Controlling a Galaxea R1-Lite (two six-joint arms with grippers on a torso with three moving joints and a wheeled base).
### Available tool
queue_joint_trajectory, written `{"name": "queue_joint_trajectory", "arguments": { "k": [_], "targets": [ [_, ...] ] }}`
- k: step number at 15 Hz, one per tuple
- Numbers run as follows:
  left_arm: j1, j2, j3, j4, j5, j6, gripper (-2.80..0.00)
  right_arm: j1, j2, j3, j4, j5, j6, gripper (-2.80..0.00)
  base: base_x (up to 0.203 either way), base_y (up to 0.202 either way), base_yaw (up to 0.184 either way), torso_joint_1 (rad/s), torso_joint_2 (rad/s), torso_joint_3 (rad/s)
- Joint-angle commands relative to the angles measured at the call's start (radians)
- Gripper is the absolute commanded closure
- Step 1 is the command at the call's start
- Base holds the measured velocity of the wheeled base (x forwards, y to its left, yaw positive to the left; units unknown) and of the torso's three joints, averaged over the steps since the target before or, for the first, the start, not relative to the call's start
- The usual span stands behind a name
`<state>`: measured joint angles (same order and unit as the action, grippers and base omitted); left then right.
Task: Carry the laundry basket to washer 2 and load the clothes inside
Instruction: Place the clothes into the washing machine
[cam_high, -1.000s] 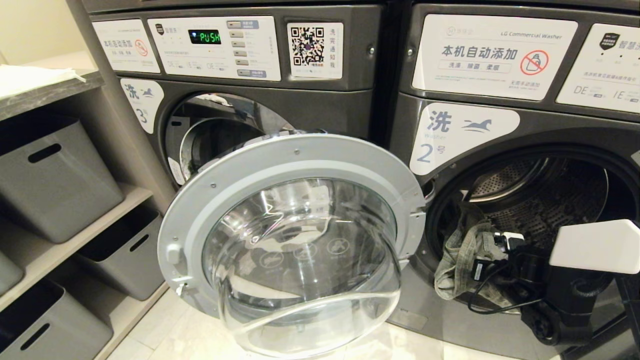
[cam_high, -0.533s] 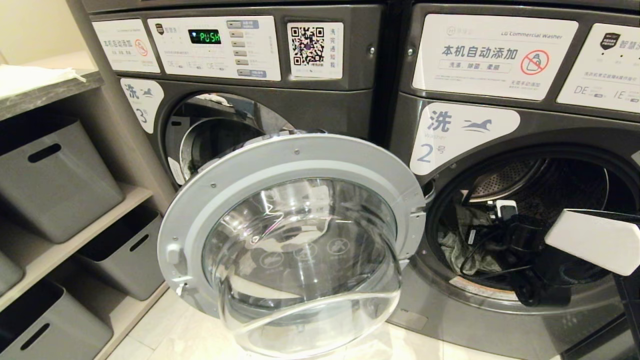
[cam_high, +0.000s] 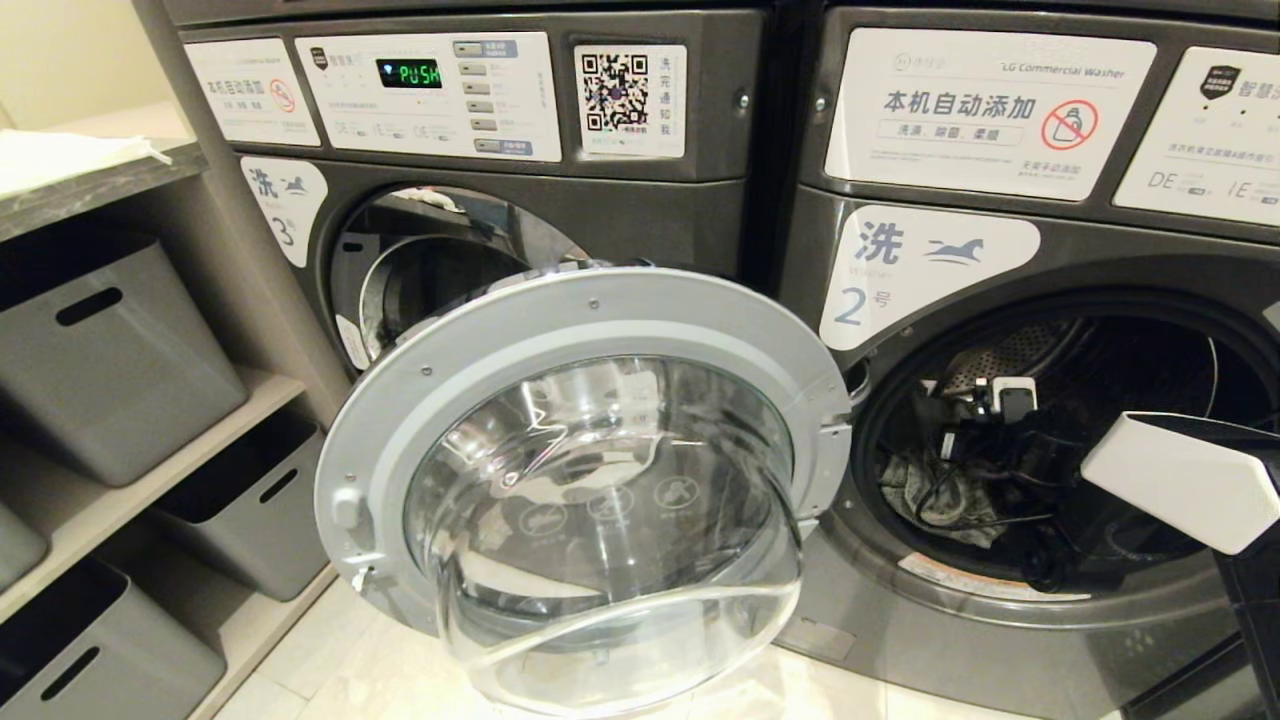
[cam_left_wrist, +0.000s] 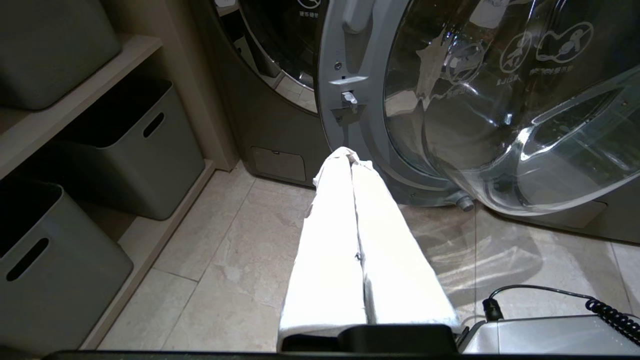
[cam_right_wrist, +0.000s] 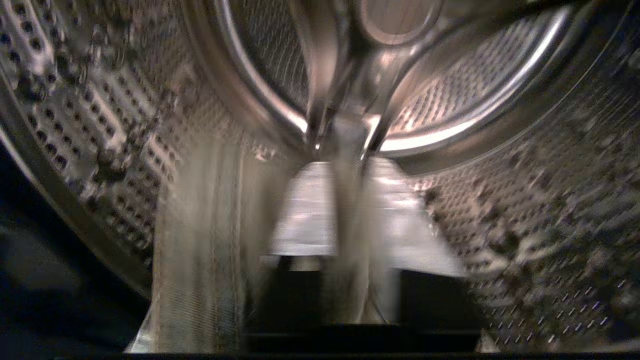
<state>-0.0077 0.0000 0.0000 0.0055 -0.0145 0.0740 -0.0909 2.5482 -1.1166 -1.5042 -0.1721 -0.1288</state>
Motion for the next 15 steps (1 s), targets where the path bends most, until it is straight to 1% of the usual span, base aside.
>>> {"name": "queue_joint_trajectory", "arguments": {
  "k": [1,3,4,7,8,10,13,14,15],
  "targets": [
    [0.000,0.002,0.000,0.001,-0.001,0.012,0.00,-0.003,0.014,0.011,-0.026,-0.003,-0.011,-2.80,0.000,0.000,0.000,0.000,0.00,0.000],
    [0.000,0.002,0.000,0.002,-0.001,0.015,0.00,-0.003,0.012,0.043,-0.026,-0.003,-0.011,-2.80,0.000,0.000,0.000,0.000,0.00,0.000],
    [0.000,0.002,0.000,0.002,-0.001,0.015,0.00,-0.004,0.001,0.080,-0.026,-0.002,-0.008,-2.80,0.000,0.000,0.000,0.000,0.00,0.000],
    [0.000,0.002,0.000,0.002,-0.001,0.015,0.00,-0.002,-0.064,0.260,-0.026,0.009,0.007,-2.80,0.000,0.000,0.000,0.000,0.00,0.000],
    [0.000,0.002,0.000,0.002,-0.001,0.015,0.00,0.003,-0.083,0.319,-0.026,0.010,0.031,-2.80,0.000,0.000,0.000,0.000,0.00,0.000],
    [0.000,0.002,0.000,0.001,-0.001,0.013,0.00,0.030,-0.128,0.425,-0.026,0.010,0.106,-2.80,0.000,0.000,0.000,0.000,0.00,0.000],
    [0.000,0.002,0.000,-0.001,-0.001,0.010,0.00,0.056,-0.235,0.547,-0.026,0.003,0.148,-2.80,0.000,0.000,0.000,0.000,0.00,0.000],
    [0.000,0.002,0.000,-0.001,0.001,0.002,0.00,0.067,-0.257,0.585,-0.026,0.003,0.163,0.00,0.000,0.000,0.000,0.000,0.00,0.000],
    [0.000,0.002,0.000,-0.001,0.007,-0.026,0.00,0.087,-0.264,0.612,-0.026,0.005,0.201,0.00,0.000,0.000,0.000,0.000,0.00,0.000]
  ]
}}
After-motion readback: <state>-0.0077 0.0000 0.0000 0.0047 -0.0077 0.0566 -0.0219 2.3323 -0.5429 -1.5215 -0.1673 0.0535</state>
